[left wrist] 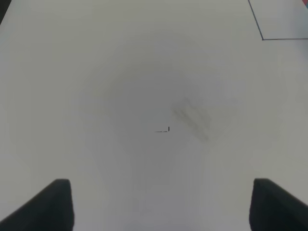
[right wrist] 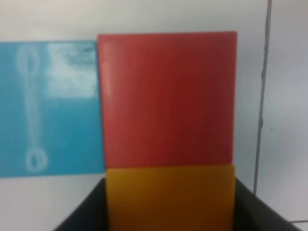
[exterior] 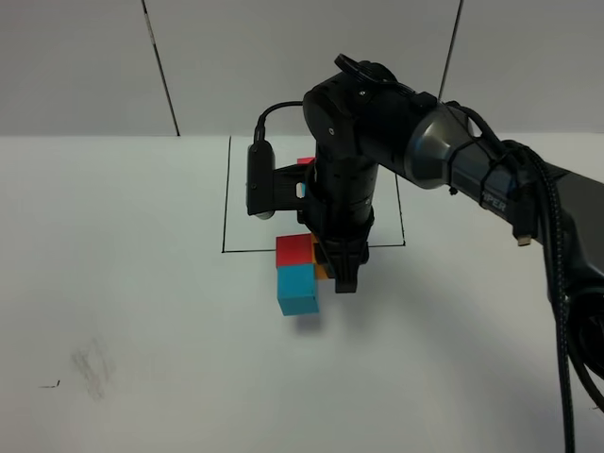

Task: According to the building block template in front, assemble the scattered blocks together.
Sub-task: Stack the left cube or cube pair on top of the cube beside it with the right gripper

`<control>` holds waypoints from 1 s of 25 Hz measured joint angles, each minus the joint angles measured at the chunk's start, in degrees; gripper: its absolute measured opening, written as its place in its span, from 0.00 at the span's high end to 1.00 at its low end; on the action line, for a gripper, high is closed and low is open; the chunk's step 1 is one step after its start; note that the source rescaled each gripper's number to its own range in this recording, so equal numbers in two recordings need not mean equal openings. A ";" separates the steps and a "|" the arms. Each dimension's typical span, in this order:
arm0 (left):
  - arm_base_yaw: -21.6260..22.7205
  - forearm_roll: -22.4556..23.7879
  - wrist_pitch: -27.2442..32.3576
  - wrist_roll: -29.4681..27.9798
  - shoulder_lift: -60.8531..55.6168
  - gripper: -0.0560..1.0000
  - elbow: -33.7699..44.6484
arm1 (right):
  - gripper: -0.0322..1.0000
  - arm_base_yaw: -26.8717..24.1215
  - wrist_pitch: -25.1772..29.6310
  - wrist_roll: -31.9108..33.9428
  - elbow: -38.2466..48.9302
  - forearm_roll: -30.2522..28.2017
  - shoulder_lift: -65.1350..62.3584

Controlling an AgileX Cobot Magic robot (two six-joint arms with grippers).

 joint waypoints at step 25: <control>0.00 0.00 0.00 -0.05 0.00 0.14 0.00 | 0.96 5.40 -9.99 -3.70 5.97 3.75 -1.67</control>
